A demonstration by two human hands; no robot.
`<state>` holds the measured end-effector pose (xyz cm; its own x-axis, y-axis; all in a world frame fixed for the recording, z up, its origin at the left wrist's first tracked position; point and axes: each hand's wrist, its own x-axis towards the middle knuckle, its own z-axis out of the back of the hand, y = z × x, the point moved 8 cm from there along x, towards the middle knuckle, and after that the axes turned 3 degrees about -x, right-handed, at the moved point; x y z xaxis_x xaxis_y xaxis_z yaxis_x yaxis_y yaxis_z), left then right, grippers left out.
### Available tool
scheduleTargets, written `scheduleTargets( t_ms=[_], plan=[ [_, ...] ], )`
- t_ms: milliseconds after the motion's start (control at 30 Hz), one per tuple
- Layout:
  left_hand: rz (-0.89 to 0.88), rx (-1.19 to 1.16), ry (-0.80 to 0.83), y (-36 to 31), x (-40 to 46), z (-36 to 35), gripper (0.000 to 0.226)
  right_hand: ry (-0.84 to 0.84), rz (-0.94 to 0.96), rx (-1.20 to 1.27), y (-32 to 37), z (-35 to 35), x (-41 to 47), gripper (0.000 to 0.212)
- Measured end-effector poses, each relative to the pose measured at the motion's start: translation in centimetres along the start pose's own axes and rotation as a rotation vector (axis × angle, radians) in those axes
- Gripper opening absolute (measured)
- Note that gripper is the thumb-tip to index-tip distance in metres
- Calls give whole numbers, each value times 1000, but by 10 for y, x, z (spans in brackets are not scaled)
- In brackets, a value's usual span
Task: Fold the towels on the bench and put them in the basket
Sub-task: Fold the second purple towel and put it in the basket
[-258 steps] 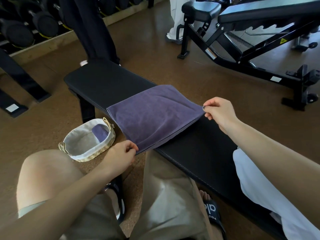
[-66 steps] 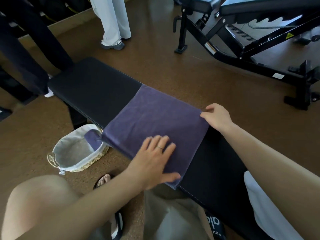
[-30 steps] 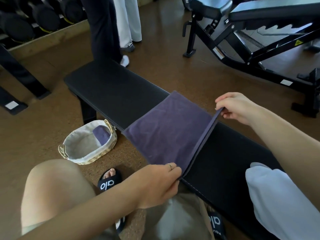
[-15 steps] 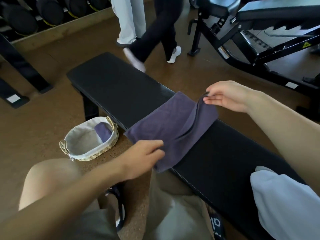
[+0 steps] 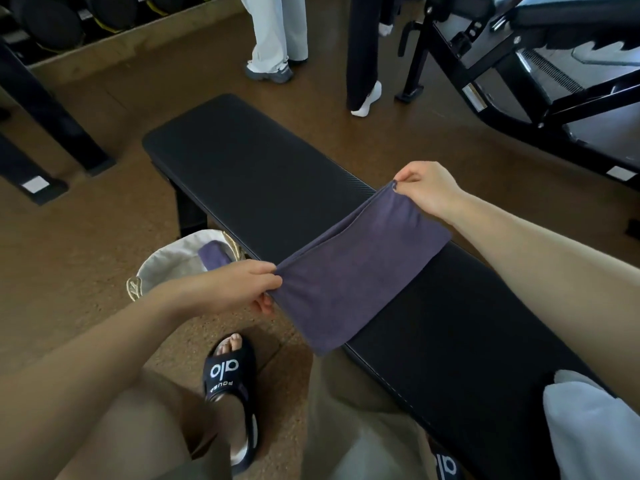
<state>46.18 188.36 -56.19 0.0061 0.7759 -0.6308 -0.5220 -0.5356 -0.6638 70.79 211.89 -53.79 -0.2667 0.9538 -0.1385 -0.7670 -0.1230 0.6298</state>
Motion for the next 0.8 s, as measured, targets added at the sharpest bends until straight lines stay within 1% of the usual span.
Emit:
scheduleTargets(
  t_ms=[100,233,300,400,500,667,800],
  plan=[
    [8,126,-28,8,8,11,27,-25,29,-76,-1,-10,5,16],
    [35,232,-33,16,15,14,25,-62,65,-156,-2,-24,2,15],
    [18,296,-49,16,16,14,23,-89,84,-166,-2,-27,-2,14],
    [-50,383,-128,6,16,19,18,-105,83,-135,-1,-28,-6,15],
    [-81,342,-142,0,13,20,19,-90,44,-100,-3,-27,-4,19],
    [-66,325,-183,3,12,21,22,-110,30,-130,-6,-25,0,16],
    [-7,17,-180,18,19,22,22,-118,42,-188,-5,-30,1,13]
  ],
)
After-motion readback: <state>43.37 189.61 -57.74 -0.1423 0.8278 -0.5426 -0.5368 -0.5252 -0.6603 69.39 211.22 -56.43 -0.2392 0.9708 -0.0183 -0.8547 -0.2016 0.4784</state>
